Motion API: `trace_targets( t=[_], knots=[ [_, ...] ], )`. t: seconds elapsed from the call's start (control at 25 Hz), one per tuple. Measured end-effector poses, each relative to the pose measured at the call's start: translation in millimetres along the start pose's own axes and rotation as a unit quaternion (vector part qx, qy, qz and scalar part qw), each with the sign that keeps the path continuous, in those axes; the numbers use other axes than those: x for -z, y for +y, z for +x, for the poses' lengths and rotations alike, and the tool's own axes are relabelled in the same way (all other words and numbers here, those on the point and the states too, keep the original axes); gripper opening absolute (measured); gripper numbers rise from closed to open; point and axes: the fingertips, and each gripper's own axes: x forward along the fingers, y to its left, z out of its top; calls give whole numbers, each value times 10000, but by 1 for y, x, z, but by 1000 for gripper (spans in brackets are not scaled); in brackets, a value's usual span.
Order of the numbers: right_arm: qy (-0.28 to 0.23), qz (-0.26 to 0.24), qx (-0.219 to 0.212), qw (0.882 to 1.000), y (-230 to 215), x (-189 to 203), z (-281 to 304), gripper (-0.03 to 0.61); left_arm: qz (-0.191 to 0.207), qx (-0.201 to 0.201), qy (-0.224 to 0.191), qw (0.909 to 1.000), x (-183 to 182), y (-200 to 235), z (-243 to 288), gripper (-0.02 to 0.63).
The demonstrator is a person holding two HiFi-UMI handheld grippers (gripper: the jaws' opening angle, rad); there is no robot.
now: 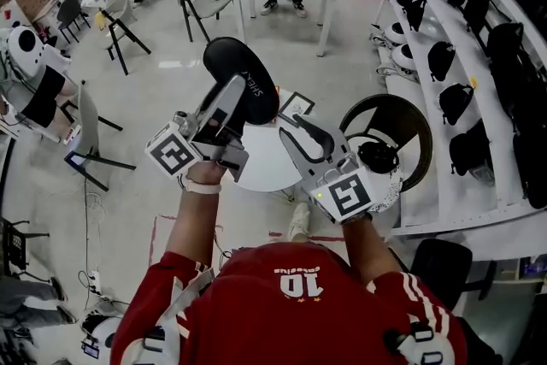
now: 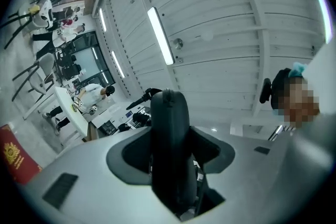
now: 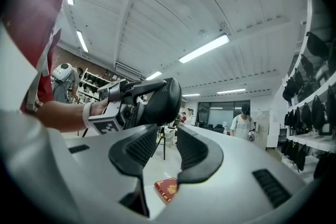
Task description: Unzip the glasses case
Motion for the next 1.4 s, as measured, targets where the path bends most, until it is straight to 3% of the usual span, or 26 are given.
trace_targets(
  t=[0.16,0.6,1.2,1.4],
  knots=[
    [-88,-89,-45,9999,4,-5,2,127,173,169,87,9997,0,-18,14,222],
    [-142,-9,116,9998,1,-10,-1,125,166,365,175,9990,9,-38,21,222],
    [-305,-107,361,9988,-2,-20,-6,21,125,335,141,9993,8,-41,17,222],
    [-204,-228,327,9990,-2,-19,-8,17,150,289,227,9992,8,-40,17,221]
  ],
)
